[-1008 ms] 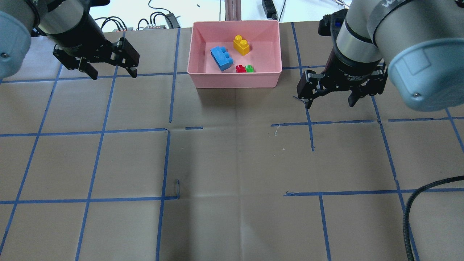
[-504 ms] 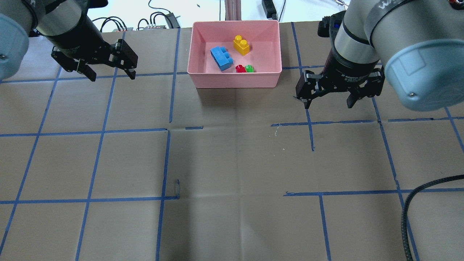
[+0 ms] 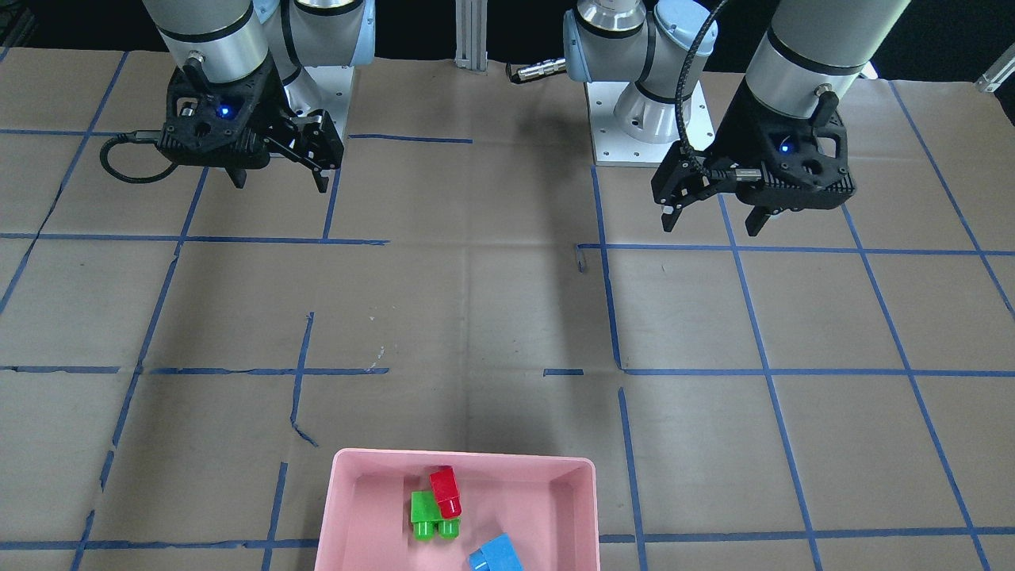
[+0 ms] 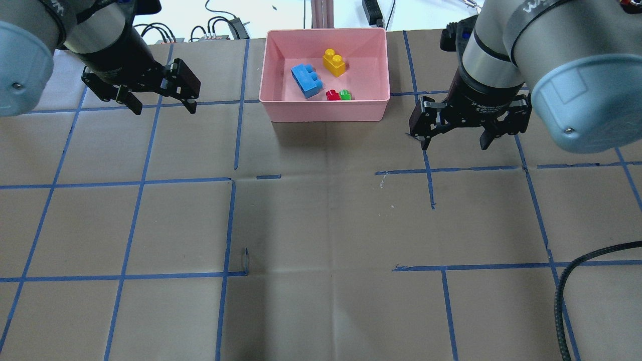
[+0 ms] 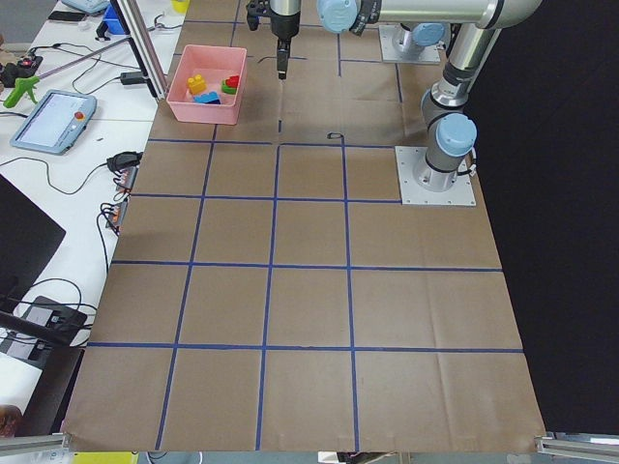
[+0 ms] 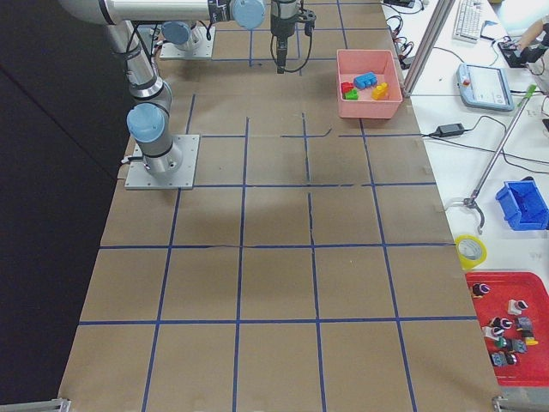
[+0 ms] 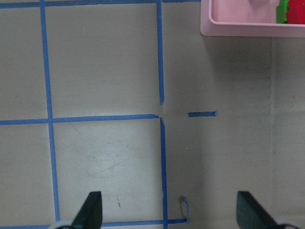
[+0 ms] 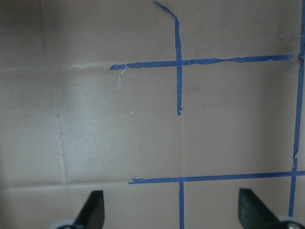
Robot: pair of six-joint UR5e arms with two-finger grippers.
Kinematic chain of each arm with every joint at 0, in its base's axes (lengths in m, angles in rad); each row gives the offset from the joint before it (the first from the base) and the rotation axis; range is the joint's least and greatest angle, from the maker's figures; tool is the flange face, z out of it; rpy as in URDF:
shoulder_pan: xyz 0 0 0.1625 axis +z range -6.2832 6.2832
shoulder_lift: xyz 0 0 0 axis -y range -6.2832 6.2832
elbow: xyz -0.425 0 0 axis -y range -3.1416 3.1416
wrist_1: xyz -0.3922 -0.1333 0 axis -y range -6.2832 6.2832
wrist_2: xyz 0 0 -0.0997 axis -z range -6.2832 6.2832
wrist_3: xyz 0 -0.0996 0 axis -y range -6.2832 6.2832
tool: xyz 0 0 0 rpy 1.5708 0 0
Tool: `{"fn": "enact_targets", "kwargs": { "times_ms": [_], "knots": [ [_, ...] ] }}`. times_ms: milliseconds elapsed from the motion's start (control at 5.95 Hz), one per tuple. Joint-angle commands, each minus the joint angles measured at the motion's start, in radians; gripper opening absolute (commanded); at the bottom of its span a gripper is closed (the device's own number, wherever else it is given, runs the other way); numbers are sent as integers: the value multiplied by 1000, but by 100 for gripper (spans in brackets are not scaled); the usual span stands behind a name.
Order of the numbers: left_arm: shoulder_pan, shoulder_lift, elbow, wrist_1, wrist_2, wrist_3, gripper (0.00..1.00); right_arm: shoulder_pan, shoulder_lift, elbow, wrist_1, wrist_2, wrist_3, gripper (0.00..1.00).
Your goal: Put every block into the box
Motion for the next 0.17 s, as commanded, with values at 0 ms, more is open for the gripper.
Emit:
{"fn": "enact_targets", "kwargs": {
  "times_ms": [0],
  "knots": [
    [-4,4,-3,3,2,3,98,0,-1,0,-3,0,-8,100]
  ]
}}
